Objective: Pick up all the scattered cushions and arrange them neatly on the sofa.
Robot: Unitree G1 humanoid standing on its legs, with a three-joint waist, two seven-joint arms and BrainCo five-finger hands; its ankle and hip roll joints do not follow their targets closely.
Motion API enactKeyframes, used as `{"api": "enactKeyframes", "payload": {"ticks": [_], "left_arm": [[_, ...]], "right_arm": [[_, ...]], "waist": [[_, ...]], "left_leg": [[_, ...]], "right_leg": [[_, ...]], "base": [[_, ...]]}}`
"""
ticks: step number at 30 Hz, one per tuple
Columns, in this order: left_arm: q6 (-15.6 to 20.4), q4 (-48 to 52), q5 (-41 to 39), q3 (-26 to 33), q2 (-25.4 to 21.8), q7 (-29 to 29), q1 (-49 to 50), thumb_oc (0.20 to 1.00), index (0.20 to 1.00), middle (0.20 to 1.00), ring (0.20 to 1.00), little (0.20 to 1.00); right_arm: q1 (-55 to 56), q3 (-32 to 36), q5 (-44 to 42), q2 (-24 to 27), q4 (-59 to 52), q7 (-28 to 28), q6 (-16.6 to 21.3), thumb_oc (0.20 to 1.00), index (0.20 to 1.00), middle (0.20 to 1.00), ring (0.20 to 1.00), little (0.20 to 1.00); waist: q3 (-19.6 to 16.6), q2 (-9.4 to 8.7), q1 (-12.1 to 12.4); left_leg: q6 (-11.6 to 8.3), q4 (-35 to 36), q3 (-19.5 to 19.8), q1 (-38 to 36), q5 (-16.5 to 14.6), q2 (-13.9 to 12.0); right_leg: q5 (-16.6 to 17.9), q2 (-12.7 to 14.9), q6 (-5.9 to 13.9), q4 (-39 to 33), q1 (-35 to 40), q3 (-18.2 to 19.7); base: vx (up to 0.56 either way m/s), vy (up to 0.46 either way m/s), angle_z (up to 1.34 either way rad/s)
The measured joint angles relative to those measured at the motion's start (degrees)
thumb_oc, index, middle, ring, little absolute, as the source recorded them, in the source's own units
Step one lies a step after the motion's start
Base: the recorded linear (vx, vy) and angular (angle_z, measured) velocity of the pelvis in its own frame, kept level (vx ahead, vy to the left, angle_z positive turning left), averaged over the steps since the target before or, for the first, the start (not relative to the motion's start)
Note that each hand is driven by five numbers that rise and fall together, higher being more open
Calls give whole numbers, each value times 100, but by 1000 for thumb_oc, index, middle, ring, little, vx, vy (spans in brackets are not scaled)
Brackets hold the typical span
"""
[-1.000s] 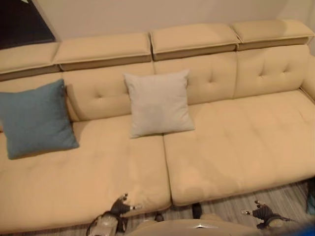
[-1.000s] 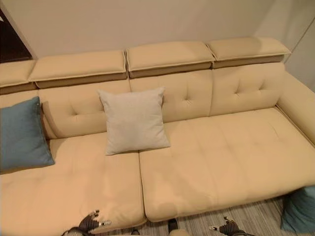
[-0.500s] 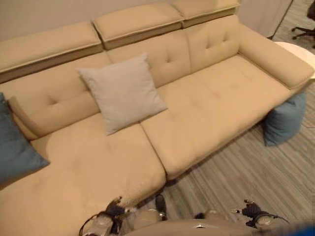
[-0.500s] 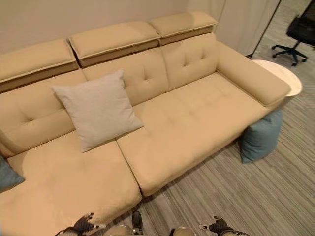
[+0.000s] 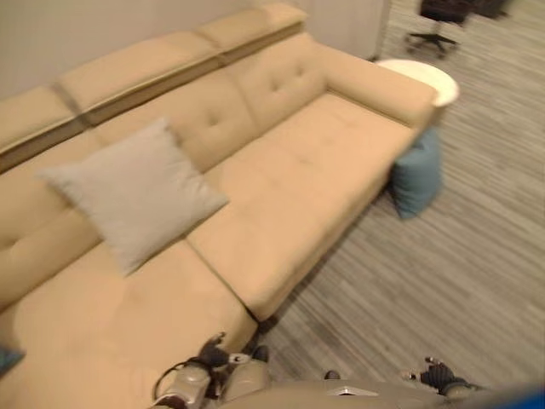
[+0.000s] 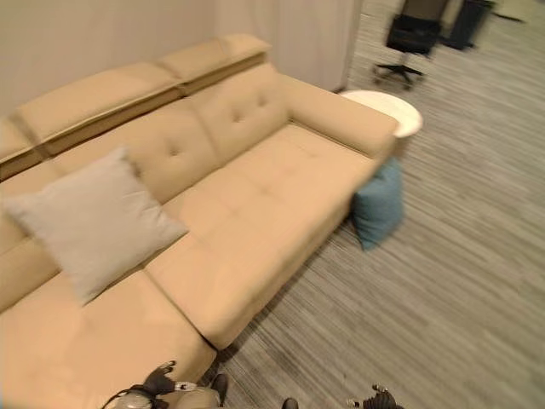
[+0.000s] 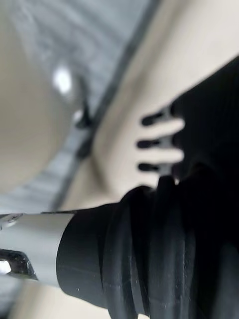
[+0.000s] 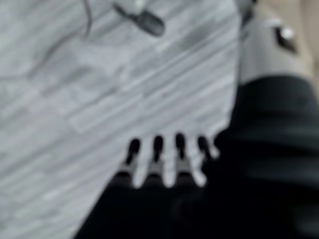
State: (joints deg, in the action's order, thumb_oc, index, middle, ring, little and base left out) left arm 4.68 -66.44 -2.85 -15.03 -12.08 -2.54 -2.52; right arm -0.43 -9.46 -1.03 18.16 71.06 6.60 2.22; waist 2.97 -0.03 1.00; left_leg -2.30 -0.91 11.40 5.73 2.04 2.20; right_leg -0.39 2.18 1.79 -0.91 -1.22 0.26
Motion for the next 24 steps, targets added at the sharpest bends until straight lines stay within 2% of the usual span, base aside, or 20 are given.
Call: {"api": "enactKeyframes", "payload": {"ticks": [1,2,3,4,5,6,7,8,9,10,11,12,14,15,17,19,21,24], "left_arm": [[10,24,-5,-13,63,-3,-145,1000,1000,1000,1000,1000],[37,86,-1,-50,28,-18,-106,1000,1000,1000,1000,1000],[72,81,4,-68,3,-17,-94,1000,1000,1000,1000,1000],[46,14,12,-107,43,6,-105,1000,1000,1000,1000,1000],[52,54,12,-159,62,15,-158,1000,1000,1000,1000,1000],[59,80,12,-180,30,15,-203,1000,1000,1000,1000,1000],[50,78,12,-215,56,21,-295,1000,1000,1000,1000,1000],[50,182,7,-215,13,11,-296,1000,1000,1000,1000,1000],[63,264,7,-214,-44,8,-256,1000,1000,1000,1000,1000],[47,298,7,-182,-27,4,-314,1000,1000,1000,1000,1000],[31,227,6,-126,-76,-5,-338,1000,1000,1000,1000,1000],[40,222,7,-96,-101,-13,-286,1000,1000,1000,1000,1000],[9,202,6,-62,-213,-32,-149,1000,1000,1000,1000,1000],[-32,160,9,-66,-257,-31,-65,1000,1000,1000,1000,1000],[-44,155,9,-73,-206,-26,45,1000,1000,1000,1000,1000],[-47,157,8,-83,-161,-23,94,1000,1000,1000,1000,1000],[-47,165,2,-153,-104,-28,51,1000,1000,1000,1000,1000],[-46,150,7,-348,-46,-17,-73,1000,1000,1000,1000,1000]], "right_arm": [[52,140,-110,-55,5,30,-70,1000,1000,1000,1000,1000],[19,264,-168,-162,37,6,-79,1000,1000,1000,1000,1000],[19,152,-204,-249,54,15,-76,1000,1000,1000,1000,1000],[-1,91,-208,-327,-49,9,-59,1000,1000,1000,1000,1000],[29,85,-203,-369,-34,13,-67,1000,1000,1000,1000,1000],[51,31,-203,-410,-32,18,-73,1000,1000,1000,1000,1000],[87,-14,-200,-419,-13,16,-119,1000,1000,1000,1000,1000],[63,-10,-171,-431,20,24,-130,1000,1000,1000,1000,1000],[12,-9,-133,-431,68,21,-130,1000,1000,1000,1000,1000],[-2,-8,-89,-388,70,29,-121,1000,1000,1000,1000,1000],[42,52,-49,-341,41,60,-114,1000,1000,1000,1000,1000],[48,122,-39,-308,53,78,-121,1000,1000,1000,1000,1000],[25,115,19,-284,68,68,-120,1000,1000,1000,1000,1000],[33,196,14,-278,77,65,-107,1000,1000,1000,1000,1000],[31,211,9,-207,76,74,-103,1000,1000,1000,1000,1000],[60,211,5,-175,77,78,-100,1000,1000,1000,1000,1000],[108,221,-39,-160,76,93,-89,1000,1000,1000,1000,1000],[118,230,-135,-133,72,103,-58,1000,1000,1000,1000,1000]], "waist": [[28,22,-139],[6,-12,3],[-11,-40,23],[-56,-137,-86],[-29,-175,-79],[11,-262,-92],[127,-200,-156],[197,-148,-44],[201,-126,194],[273,-62,274],[321,68,144],[325,80,169],[336,75,208],[308,53,184],[246,135,204],[211,153,198],[160,104,173],[118,72,132]], "left_leg": [[225,119,-249,-231,-24,-47],[203,276,-647,-395,-106,-167],[254,271,-886,-423,-183,-121],[360,372,-1236,-455,-236,-100],[396,442,-1449,-499,-208,-69],[459,368,-1525,-452,-187,34],[499,369,-1672,-445,-187,18],[565,406,-2065,-465,-128,-85],[569,477,-2308,-496,-128,-126],[612,410,-2354,-486,-195,-162],[648,404,-2253,-520,-210,-168],[635,447,-2314,-584,-213,-170],[584,473,-2332,-681,-277,-174],[438,489,-2342,-684,-300,-192],[341,463,-2329,-681,-262,-305],[308,355,-2286,-681,-272,-394],[221,73,-1978,-608,-328,-540],[135,-258,-1819,-429,-310,-606]], "right_leg": [[-28,-45,60,43,-22,291],[-144,-35,162,184,-230,304],[-44,63,128,195,-328,218],[5,193,197,119,-438,221],[116,236,377,195,-577,205],[347,336,345,248,-682,187],[352,383,565,356,-779,137],[374,489,579,341,-900,-290],[284,564,573,445,-1047,-934],[252,708,646,728,-1168,-1559],[222,948,688,1041,-1019,-1977],[211,973,679,1267,-997,-2000],[38,888,615,1217,-825,-1803],[-109,794,432,1001,-749,-1632],[-18,611,277,625,-581,-1620],[34,484,206,410,-402,-1636],[54,300,150,150,-173,-1652],[36,240,103,58,-121,-1682]], "base": [[-4,257,-125],[-24,180,-174],[-89,168,-199],[-78,101,-170],[-92,68,-127],[-165,54,-91],[-164,53,-70],[-152,41,-100],[-29,6,-126],[-25,0,-65],[8,-10,-21],[39,-50,12],[70,-113,-25],[54,-96,-8],[61,-118,-8],[83,-160,-5],[55,-170,2],[40,-175,10]]}}
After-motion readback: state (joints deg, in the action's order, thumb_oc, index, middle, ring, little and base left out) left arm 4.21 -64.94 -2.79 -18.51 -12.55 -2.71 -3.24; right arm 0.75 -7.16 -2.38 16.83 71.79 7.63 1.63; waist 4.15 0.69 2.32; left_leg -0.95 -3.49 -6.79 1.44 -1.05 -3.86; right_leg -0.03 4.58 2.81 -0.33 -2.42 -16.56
